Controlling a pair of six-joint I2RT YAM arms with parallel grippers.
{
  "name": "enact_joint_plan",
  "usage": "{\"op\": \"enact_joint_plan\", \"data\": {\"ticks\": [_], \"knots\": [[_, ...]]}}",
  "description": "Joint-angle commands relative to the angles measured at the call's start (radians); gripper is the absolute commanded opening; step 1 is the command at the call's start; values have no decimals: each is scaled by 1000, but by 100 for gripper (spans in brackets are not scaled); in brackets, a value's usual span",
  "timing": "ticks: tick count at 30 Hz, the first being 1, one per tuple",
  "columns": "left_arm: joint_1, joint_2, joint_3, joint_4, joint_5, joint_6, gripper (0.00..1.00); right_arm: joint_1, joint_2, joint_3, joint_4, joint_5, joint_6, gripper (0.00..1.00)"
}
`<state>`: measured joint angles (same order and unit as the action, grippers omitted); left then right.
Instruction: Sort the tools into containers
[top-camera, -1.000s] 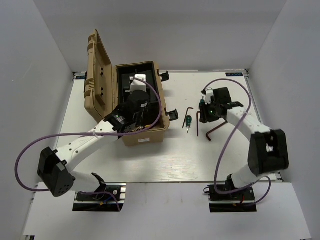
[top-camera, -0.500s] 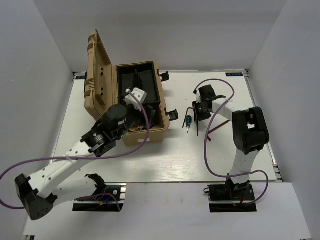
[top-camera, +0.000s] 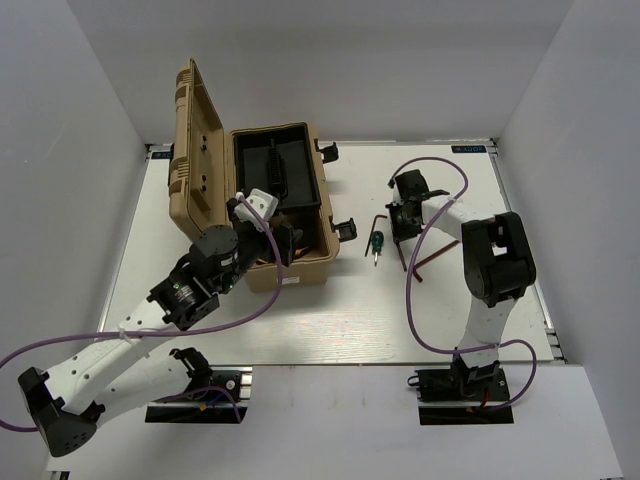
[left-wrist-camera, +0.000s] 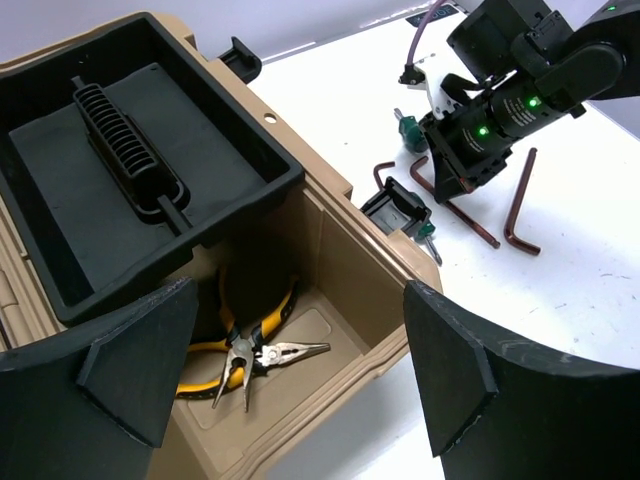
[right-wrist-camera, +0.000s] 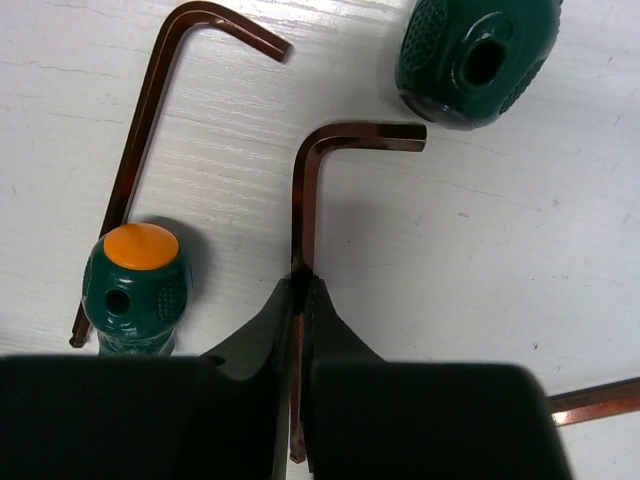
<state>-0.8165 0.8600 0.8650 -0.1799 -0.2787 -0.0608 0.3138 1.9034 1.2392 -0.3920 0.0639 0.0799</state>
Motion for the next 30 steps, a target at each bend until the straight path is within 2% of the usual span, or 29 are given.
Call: {"op": "enact_joint_plan", "data": {"ticks": [1, 6, 10, 11, 15, 17, 18, 19, 20, 22, 23, 24, 26, 27, 30], "knots": [[-3, -19, -1, -7, 21, -14, 94, -12, -16, 2, -76, 14, 1, 0], [-3, -30, 18, -18, 21, -14, 94, -27, -143, 100, -177, -97, -52, 0], [-3, -30, 19, -18, 30, -23, 94, -25, -204, 247, -277, -175, -58, 0], [-3, -30, 19, -18, 41, -24, 94, -21, -205, 275, -332, -193, -57, 0], [-3, -30, 19, 5, 62, -43, 94, -2, -192, 464, -346, -349, -51, 0], [-3, -30, 9, 14, 62, -43, 94, 4, -149, 532, -346, -482, -63, 0], [-3, -30, 9, 25, 62, -43, 94, 10, -106, 657, -347, -524, -58, 0], [-3, -30, 9, 25, 71, -43, 94, 17, -62, 701, -344, -542, -46, 0], [-3, -30, 9, 36, 72, -43, 94, 21, -38, 782, -328, -628, -20, 0], [-3, -39, 9, 48, 72, -43, 94, 33, 43, 885, -251, -671, 36, 0], [-3, -39, 9, 48, 62, -43, 94, 41, 60, 897, -220, -732, 58, 0], [-3, -39, 9, 62, 62, -43, 94, 50, 89, 902, -80, -749, 116, 0], [-3, -39, 9, 76, 62, -43, 94, 57, 129, 902, 17, -795, 196, 0], [-3, -39, 9, 89, 53, -43, 94, 74, 169, 914, 112, -808, 283, 0], [-3, -39, 9, 111, 42, -54, 94, 96, 269, 999, 257, -834, 392, 0]]}}
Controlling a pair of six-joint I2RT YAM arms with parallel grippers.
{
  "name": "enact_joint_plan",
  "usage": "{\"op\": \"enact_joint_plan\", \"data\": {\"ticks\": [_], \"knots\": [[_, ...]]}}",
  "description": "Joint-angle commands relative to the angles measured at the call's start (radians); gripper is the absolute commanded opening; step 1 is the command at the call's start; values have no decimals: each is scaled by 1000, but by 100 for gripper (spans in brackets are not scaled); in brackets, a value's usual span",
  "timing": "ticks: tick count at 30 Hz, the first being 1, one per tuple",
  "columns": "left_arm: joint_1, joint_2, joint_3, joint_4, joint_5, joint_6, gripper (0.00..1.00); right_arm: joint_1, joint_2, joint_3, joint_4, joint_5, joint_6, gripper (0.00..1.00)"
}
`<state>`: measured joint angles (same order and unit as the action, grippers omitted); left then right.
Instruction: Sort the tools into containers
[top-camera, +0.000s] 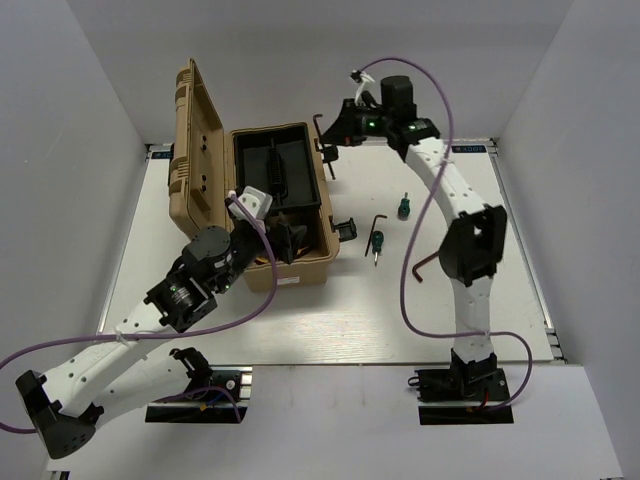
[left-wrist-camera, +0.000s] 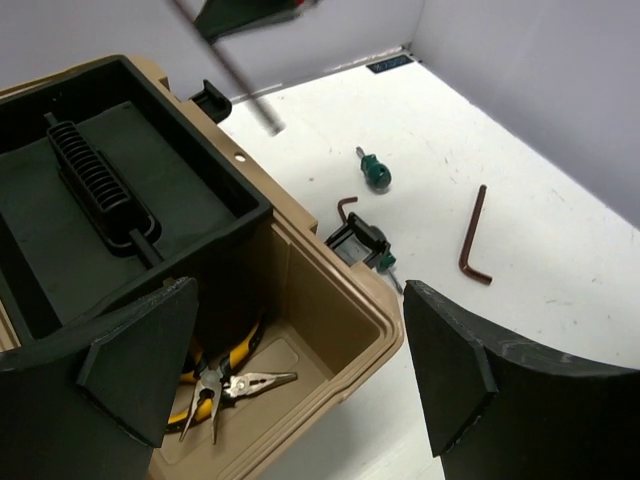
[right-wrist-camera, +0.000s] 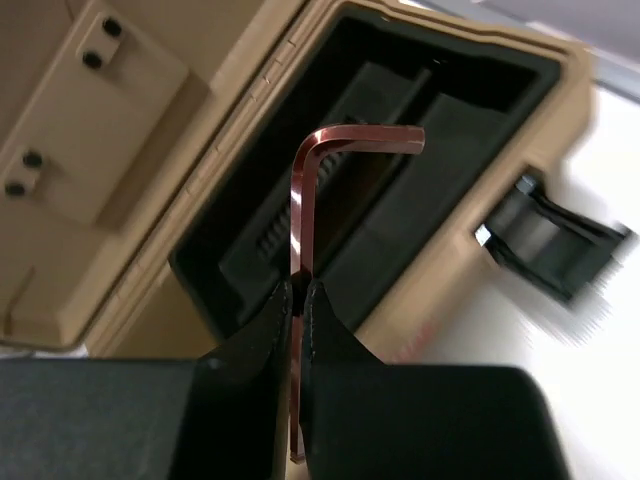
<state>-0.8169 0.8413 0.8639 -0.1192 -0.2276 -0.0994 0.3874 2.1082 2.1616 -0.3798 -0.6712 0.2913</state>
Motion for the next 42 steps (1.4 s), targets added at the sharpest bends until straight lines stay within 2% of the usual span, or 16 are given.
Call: {"op": "enact_joint_plan", "data": {"ticks": [1, 4, 7, 16, 17, 18, 21, 28, 31, 33, 36, 38, 39, 40, 41, 42], "knots": [[-2, -21, 11, 50, -9, -25, 94, 28, 84, 86, 265, -100, 225, 0], [-2, -11, 1, 59, -29, -34, 94, 53, 148, 110, 404, -108, 317, 0], [-2, 10, 10, 59, -29, -34, 94, 74, 199, 153, 386, -77, 307, 0], [-2, 31, -8, 78, -19, -54, 94, 94, 187, 46, 320, -28, 221, 0], [-2, 31, -8, 78, -10, -54, 94, 96, 182, 46, 279, -19, 206, 8], [-2, 31, -8, 78, -10, -63, 94, 94, 170, 35, 272, -16, 198, 23], [-2, 31, -17, 78, -10, -72, 94, 99, 139, 1, 234, -10, 161, 41], [-2, 113, 44, 23, 25, -82, 95, 76, -17, -37, 102, 4, 49, 44], [-2, 185, 118, -14, 66, -65, 90, 51, -131, -93, -5, 73, -36, 39], [-13, 272, 183, -25, 76, -34, 86, 19, -219, -143, -45, 175, -60, 28], [-24, 361, 250, -37, 125, -2, 71, -33, -344, -255, -160, 364, -141, 0], [-24, 390, 276, -22, 146, 12, 57, -97, -404, -301, -263, 494, -196, 0], [-33, 424, 285, -8, 171, 21, 38, -116, -413, -316, -328, 513, -223, 0], [-33, 442, 297, -8, 181, 21, 29, -127, -447, -357, -388, 538, -237, 0], [-33, 462, 325, -8, 191, 32, 21, -174, -465, -432, -405, 588, -244, 0], [-45, 526, 368, 1, 223, 43, 10, -208, -544, -615, -413, 623, -274, 0]]}}
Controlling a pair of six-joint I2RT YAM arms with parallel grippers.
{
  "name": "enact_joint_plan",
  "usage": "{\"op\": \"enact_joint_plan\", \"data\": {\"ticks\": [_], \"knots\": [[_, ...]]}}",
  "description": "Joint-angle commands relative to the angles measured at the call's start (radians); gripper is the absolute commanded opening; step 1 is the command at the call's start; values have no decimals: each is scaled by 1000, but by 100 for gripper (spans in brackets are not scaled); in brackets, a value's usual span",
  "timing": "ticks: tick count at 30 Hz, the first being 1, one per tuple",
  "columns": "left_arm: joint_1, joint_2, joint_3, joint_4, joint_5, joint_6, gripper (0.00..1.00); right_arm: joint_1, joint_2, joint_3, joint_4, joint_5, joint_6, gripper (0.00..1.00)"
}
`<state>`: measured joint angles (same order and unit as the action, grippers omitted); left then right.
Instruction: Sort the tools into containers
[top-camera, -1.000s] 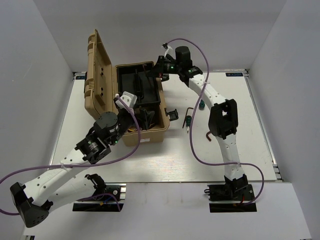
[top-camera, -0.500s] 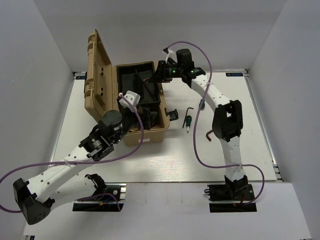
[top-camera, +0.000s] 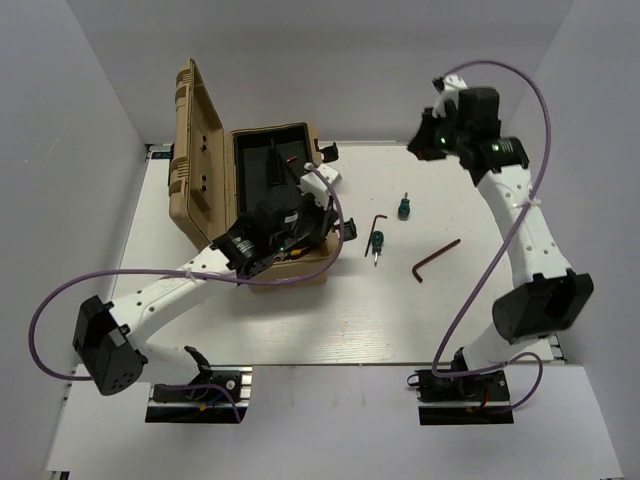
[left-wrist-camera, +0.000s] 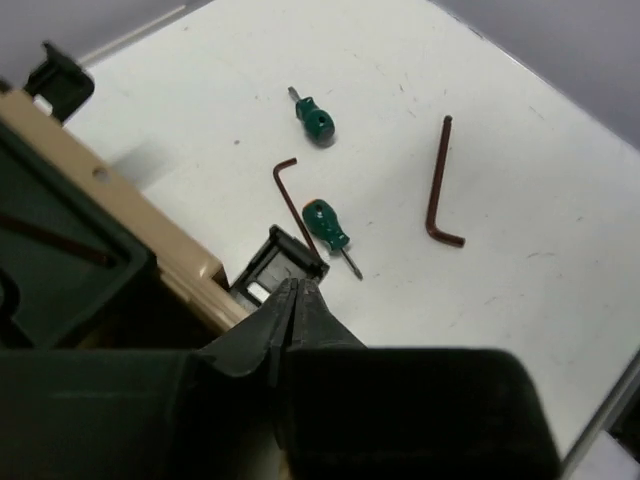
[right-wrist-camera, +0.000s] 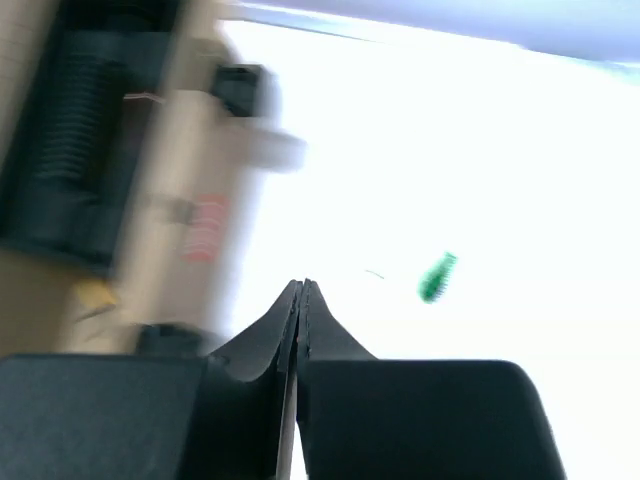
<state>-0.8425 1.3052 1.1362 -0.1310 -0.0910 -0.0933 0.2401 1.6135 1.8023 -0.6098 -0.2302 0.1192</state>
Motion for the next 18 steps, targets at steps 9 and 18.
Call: {"op": "enact_joint_plan", "data": {"ticks": [9, 18], "knots": [[-76, 305, 330, -50, 128, 78, 72, -123, -221, -633, -128, 226, -127, 45], [-116, 298, 294, -44, 60, 78, 78, -142, -38, -695, -88, 252, 34, 45]]}}
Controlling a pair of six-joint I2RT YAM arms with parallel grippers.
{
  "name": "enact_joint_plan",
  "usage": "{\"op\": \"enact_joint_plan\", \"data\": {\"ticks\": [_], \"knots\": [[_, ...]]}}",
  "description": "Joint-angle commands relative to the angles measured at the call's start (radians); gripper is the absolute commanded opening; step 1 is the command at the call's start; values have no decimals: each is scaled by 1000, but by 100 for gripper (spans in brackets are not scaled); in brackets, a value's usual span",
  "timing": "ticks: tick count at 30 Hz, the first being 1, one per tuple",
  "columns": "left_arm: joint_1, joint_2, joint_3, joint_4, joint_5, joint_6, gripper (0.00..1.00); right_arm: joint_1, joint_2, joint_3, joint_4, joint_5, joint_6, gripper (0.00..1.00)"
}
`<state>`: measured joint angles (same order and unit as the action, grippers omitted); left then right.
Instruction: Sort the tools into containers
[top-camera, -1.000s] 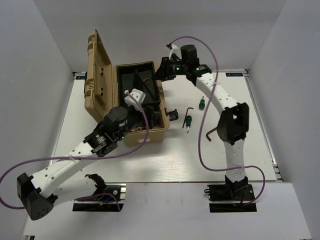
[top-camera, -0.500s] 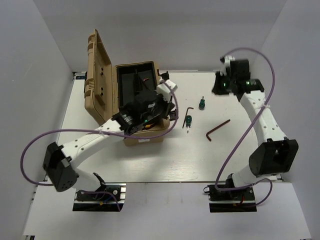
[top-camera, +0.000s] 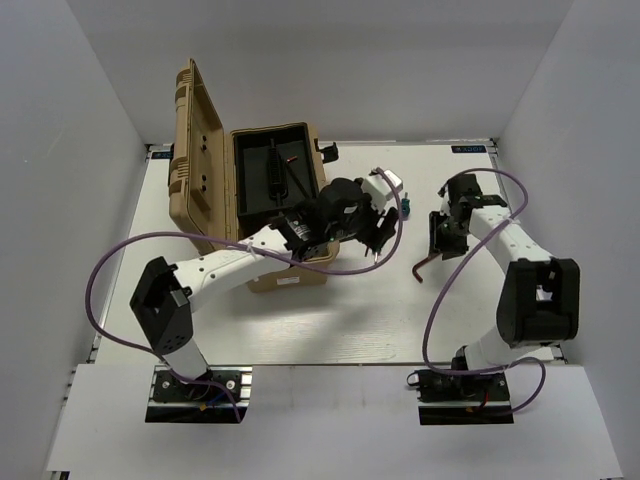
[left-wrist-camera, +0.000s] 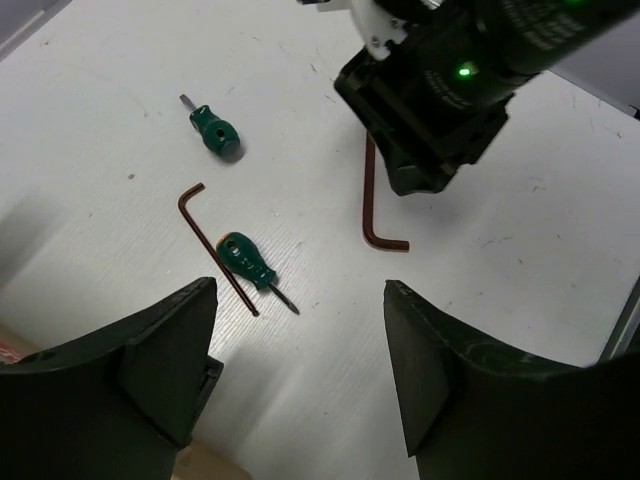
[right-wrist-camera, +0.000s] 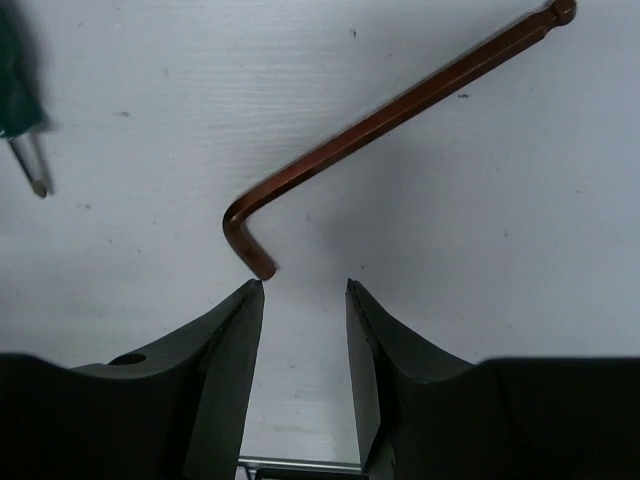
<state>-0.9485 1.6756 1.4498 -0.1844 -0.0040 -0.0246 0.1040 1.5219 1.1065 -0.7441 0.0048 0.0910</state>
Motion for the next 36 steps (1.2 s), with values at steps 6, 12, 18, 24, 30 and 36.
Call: {"op": "enact_joint_plan", "data": {"ticks": [6, 12, 18, 24, 30, 36], "knots": [[-29, -168, -129, 20, -56, 9, 78, -7, 205, 96, 46, 47, 134, 46], [-38, -290, -239, 48, -85, -12, 78, -4, 283, 128, 80, 46, 168, 48], [-47, -338, -305, 48, -108, -21, 82, -4, 337, 136, 81, 70, 184, 48], [-56, -317, -316, 57, -117, -21, 83, -4, 373, 125, 83, 77, 200, 48], [-65, -297, -316, 66, -117, -31, 83, -1, 366, 95, 83, 23, 182, 2], [-75, -297, -325, 76, -117, -40, 83, 5, 317, 52, 78, -72, 145, 0]]}}
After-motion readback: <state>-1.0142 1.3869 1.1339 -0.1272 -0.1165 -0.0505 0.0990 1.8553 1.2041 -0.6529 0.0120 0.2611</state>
